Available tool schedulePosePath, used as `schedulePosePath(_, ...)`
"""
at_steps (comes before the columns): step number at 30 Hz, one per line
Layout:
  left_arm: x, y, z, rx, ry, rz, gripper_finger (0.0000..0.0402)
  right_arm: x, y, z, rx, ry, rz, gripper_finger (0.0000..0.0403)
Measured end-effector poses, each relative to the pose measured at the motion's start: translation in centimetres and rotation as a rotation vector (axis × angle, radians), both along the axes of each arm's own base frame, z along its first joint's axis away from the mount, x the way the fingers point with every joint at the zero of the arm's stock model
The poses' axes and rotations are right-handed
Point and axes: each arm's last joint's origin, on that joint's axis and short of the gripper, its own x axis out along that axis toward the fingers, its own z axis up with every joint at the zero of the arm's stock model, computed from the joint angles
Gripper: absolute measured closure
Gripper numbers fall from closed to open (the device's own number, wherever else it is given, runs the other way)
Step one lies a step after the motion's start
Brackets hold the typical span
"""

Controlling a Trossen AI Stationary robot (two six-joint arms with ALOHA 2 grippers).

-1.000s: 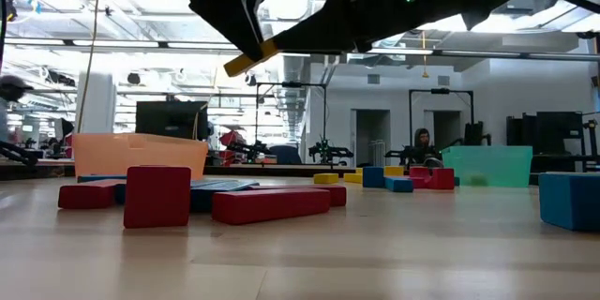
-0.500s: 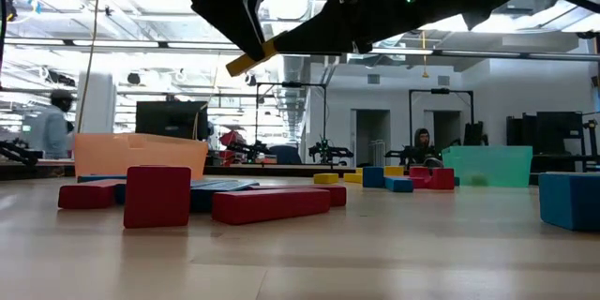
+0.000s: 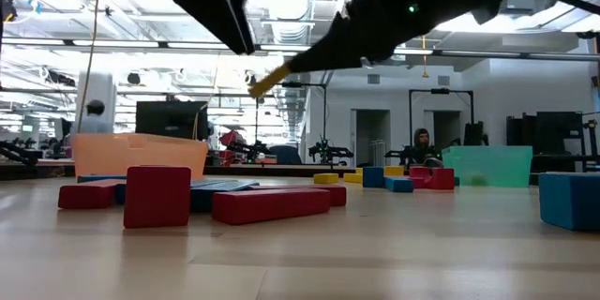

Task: Sort blocks
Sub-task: Put the yellow wooden block into the green bin

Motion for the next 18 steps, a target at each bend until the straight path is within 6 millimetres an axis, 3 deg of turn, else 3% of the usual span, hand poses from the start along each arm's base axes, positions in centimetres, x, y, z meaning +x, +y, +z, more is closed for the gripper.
schedulePosePath(10,-3.2,0.1,2.3,-0.025,-0.015,0.065,0.0168,-5.3,-3.4,3.5,-0.029,0.173,-0.4,0.0284)
schedulePosePath(18,-4.4,-1.3,-0.3,-0.091,0.115,0.014,0.0168,-10.9,-8.2,5.3,0.066,0.304,-0.739,0.0284)
